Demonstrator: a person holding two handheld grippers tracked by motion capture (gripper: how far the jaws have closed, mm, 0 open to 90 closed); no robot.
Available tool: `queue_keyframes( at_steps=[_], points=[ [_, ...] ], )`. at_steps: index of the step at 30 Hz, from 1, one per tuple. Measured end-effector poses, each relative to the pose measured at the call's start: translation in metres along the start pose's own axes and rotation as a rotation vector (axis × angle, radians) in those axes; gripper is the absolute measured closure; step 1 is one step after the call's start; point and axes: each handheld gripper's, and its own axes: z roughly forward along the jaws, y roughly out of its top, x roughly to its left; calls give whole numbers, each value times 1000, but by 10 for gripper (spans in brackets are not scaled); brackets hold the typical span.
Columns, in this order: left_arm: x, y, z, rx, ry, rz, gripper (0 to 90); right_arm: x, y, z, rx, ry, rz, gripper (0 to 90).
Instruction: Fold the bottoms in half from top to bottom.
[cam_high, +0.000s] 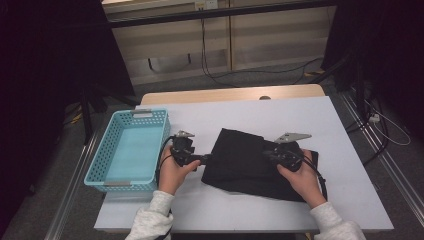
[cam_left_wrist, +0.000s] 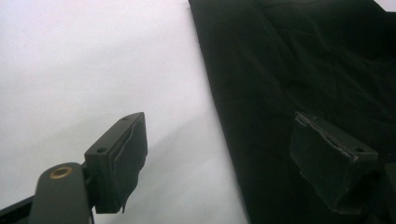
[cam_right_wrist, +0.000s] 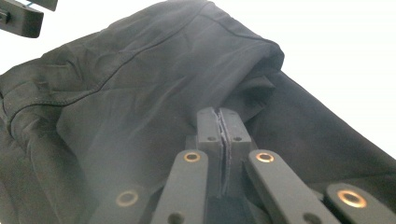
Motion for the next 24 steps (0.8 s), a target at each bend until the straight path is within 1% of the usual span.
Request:
queue_keyframes(
  at_steps=[4,5,10,11,15,18,22,24],
  points=[
    [0,1,0,-7,3,-1,197,-1,-1,-2,0,-4,2,889],
    [0,2,-1,2,-2,2,196,-2,-2,-3,0,-5,1,889],
    [0,3,0,0,-4,0,191,-3,-4,-7,-1,-9,1,889],
    [0,4,-1,8,-10,1,188,-4,-5,-8,-2,-12,3,889],
    [0,5,1,9,-7,2,180,-6,-7,-11,-5,-19,5,889],
    [1,5,2,7,-2,-4,175,-7,-9,-14,-4,-21,6,889],
    [1,7,2,16,-7,1,167,-8,-12,-17,-5,-27,8,889],
    [1,8,3,8,-6,1,165,-9,-13,-19,-4,-27,9,889]
  ],
)
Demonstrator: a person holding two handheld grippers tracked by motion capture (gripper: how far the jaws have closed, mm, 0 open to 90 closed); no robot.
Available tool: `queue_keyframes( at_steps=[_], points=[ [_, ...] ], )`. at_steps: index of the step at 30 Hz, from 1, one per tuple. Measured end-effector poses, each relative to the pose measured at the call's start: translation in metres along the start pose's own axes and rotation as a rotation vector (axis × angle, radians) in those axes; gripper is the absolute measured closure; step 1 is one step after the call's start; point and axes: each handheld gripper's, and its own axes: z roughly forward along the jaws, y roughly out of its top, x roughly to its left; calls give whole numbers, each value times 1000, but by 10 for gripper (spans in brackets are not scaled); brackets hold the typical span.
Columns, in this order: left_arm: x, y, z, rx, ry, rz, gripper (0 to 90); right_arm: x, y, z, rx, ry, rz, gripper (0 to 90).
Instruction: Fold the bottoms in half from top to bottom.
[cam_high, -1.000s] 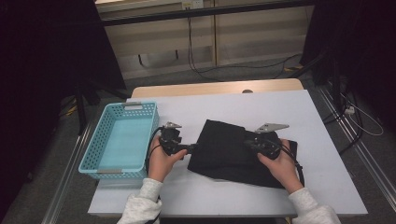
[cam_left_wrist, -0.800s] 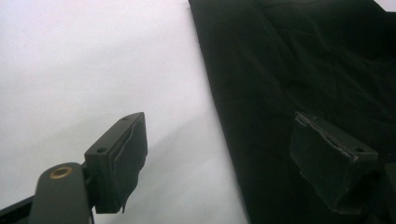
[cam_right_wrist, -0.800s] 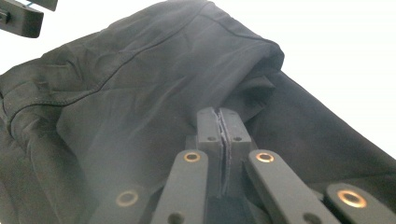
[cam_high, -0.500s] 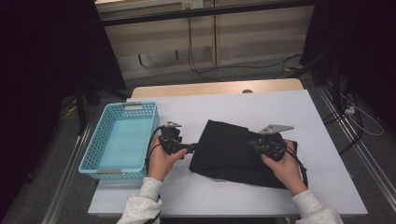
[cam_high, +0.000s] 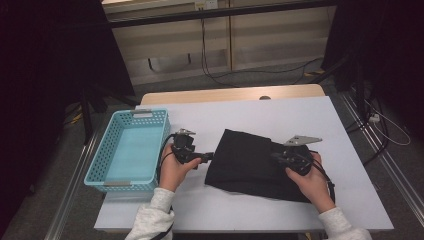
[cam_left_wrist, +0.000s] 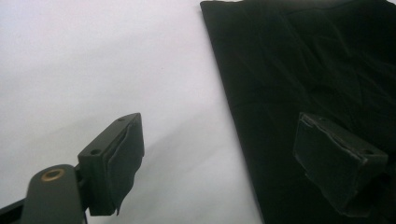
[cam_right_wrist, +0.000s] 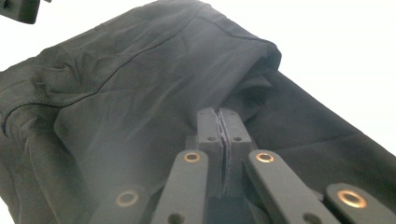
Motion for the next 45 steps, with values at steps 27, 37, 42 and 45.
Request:
queue_keyframes(
  at_steps=[27,37,42,45],
  points=[
    [-3,7,1,-5,-19,5,151,-11,-12,-17,1,-36,21,889],
    [-3,7,0,-2,-20,7,151,-12,-14,-24,-5,-42,21,889],
    [-4,7,1,1,-23,9,151,-15,-16,-28,-8,-52,29,889],
    [-5,7,1,2,-25,10,152,-15,-17,-28,-4,-54,27,889]
  ],
)
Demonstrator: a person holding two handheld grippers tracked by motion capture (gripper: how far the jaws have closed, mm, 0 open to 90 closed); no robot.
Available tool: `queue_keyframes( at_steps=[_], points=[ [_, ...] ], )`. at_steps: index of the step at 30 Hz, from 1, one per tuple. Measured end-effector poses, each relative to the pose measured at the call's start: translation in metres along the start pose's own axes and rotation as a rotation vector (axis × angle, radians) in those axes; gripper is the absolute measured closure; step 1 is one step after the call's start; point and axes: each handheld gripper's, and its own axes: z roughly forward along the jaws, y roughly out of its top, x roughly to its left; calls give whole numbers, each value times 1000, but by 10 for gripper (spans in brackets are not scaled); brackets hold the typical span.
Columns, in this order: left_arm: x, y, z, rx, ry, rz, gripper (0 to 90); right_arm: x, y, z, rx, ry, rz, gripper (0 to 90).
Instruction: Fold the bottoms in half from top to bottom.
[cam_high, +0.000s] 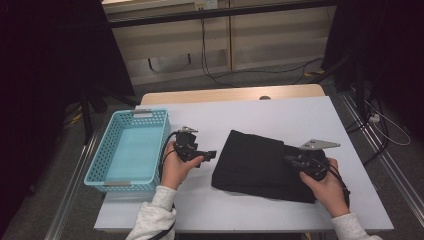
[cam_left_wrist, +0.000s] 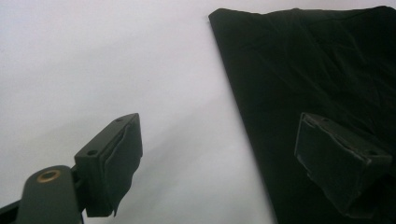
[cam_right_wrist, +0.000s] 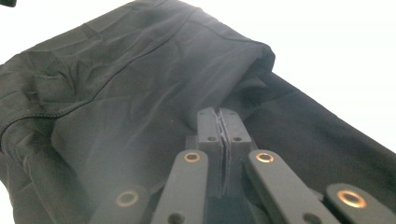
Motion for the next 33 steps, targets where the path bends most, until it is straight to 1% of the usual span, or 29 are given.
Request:
queue_keyframes(
  at_steps=[3,5,9,21,27,33],
  points=[
    [0,0,1,-3,2,0,151,0,0,0,0,-1,-1,889],
    [0,0,0,4,-1,-1,151,0,0,-1,0,-2,-5,889],
    [1,0,0,-2,4,-3,151,-2,-1,-2,-2,-6,-4,889],
    [0,-1,1,-1,2,-6,150,-8,-3,-10,-11,-20,13,889],
    [1,-1,0,1,1,-3,149,-9,-5,-12,-8,-26,17,889],
    [3,-2,-1,-7,1,-15,145,-12,-7,-16,-14,-31,29,889]
  ],
)
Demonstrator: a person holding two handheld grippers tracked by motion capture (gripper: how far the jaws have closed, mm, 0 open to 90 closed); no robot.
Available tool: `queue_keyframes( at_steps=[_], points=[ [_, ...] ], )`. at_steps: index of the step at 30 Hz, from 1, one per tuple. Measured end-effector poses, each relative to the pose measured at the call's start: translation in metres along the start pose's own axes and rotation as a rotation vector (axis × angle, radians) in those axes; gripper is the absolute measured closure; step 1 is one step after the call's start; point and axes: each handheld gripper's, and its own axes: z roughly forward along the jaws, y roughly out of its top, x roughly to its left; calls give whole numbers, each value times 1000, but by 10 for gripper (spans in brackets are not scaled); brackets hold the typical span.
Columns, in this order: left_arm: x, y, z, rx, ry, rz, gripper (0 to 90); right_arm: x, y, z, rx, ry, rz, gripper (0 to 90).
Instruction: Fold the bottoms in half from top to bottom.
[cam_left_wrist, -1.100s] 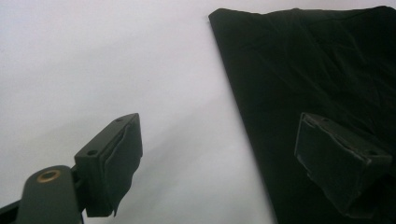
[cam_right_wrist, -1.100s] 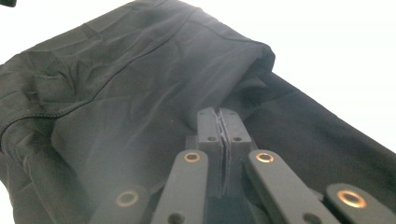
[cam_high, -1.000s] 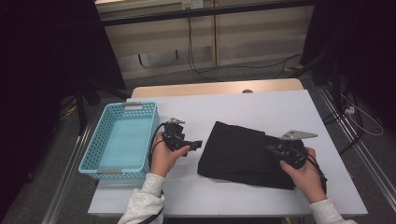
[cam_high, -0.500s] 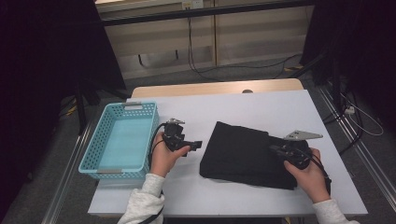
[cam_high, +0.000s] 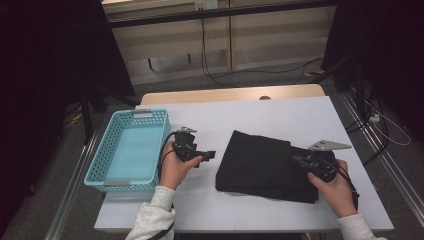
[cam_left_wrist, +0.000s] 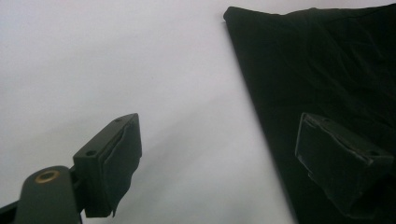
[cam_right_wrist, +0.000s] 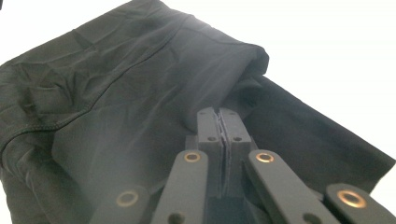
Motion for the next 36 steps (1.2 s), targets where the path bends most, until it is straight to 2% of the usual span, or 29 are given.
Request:
queue_keyframes(
  at_steps=[9,29,36],
  points=[
    [0,0,0,13,-12,5,138,-2,-2,-3,-4,-6,3,889],
    [0,-1,0,10,-7,2,138,-8,-7,-12,-6,-19,12,889],
    [0,-2,1,23,-11,5,138,-9,-7,-15,-10,-22,15,889]
  ],
)
